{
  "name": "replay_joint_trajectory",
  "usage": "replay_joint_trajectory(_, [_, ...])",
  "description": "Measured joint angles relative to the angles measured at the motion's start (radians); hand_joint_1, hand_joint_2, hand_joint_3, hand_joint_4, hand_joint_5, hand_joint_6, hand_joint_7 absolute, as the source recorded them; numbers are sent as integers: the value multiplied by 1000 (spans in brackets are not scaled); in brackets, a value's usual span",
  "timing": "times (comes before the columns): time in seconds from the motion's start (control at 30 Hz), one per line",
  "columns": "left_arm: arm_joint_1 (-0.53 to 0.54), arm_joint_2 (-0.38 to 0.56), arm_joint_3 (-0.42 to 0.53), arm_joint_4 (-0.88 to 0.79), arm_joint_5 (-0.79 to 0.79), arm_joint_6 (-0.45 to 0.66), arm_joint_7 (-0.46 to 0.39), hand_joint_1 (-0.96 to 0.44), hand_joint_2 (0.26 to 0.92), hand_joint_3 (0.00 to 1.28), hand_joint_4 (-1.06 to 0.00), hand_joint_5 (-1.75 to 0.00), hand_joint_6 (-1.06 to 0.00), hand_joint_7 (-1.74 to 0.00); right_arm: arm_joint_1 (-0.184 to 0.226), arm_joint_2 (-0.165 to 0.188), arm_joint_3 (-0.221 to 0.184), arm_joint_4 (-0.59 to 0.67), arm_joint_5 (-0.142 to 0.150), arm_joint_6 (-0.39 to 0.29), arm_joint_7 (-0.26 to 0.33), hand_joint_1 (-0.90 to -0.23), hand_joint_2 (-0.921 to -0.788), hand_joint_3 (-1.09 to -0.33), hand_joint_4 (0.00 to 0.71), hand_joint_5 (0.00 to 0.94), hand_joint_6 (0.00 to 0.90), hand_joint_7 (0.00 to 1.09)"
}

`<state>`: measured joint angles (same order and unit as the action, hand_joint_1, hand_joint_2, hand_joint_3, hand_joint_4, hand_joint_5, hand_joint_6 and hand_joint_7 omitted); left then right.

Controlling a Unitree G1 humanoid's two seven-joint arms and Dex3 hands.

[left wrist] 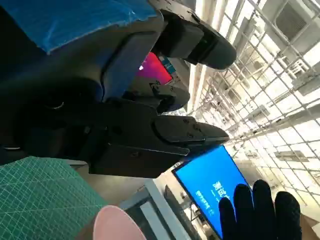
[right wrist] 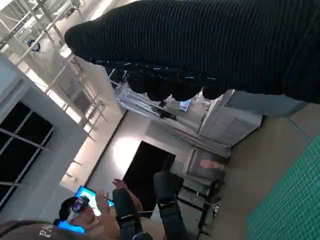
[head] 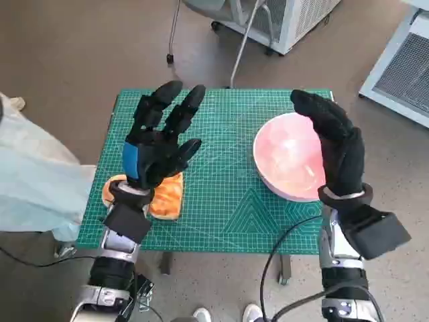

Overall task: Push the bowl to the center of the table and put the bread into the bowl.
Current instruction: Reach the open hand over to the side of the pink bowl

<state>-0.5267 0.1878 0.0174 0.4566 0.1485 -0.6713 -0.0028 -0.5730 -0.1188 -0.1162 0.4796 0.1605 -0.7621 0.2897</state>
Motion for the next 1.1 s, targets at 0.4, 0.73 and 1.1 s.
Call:
replay_joint_trajectory(0.4, [0, 2, -1, 0, 1, 0, 0, -129, 921, 222, -407, 0, -219, -635, 0, 0, -1, 14, 2, -12, 2, -635, -921, -790, 382, 3, 5, 799])
replay_joint_trajectory(0.73, [0, 2, -2, 0, 1, 0, 0, -131, 921, 223, -407, 0, -220, -633, -2, 0, -3, 27, 3, -15, 3, -632, -921, -790, 382, 3, 4, 801])
replay_joint_trajectory(1.1, [0, 7, -1, 0, 10, 0, 6, -130, 921, 220, -409, -1, -221, -630, -39, -91, -104, 169, 16, -69, -20, -648, -921, -767, 372, 1, 54, 709])
